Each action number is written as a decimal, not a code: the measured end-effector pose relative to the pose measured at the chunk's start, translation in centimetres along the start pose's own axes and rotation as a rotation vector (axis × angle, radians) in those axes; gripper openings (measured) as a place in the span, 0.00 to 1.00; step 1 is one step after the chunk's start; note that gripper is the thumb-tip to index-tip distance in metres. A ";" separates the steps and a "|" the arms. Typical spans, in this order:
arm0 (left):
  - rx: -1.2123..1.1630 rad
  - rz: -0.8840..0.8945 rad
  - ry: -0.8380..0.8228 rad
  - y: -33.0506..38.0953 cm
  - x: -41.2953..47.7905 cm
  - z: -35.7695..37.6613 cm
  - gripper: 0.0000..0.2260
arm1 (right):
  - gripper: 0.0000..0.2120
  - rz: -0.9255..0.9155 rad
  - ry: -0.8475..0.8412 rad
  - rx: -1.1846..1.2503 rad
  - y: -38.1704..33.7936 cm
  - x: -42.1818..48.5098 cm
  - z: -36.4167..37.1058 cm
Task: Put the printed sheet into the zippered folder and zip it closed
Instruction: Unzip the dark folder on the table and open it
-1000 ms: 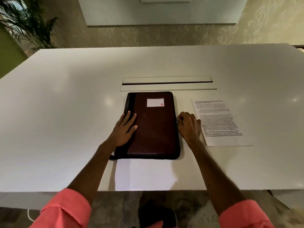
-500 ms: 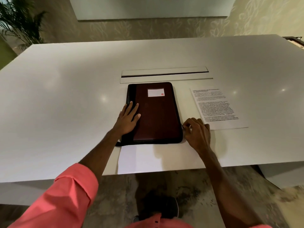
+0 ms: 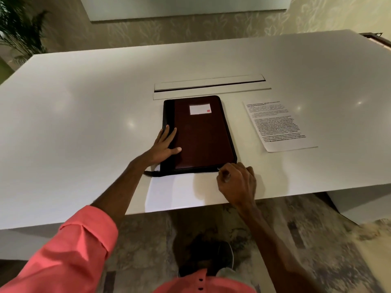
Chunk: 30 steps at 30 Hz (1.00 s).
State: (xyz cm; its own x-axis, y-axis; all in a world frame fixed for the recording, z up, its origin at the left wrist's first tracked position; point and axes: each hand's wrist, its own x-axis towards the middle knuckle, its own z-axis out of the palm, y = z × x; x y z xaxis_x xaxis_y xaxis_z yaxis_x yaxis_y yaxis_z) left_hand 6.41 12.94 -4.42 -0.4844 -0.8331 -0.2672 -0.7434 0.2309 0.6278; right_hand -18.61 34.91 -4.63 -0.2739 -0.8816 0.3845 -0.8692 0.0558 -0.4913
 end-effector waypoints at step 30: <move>0.055 0.010 0.034 0.3 -1.2 1.5 0.45 | 0.02 -0.237 -0.168 0.090 -10.3 -0.4 7.6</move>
State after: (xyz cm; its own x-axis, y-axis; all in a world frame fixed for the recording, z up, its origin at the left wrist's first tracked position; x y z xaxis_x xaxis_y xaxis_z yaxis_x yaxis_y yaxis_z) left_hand 6.11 14.70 -5.02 -0.4766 -0.8471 -0.2350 -0.7631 0.2659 0.5890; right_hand -6.42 31.16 -5.64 0.0106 -0.9308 0.3653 -0.8589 -0.1955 -0.4734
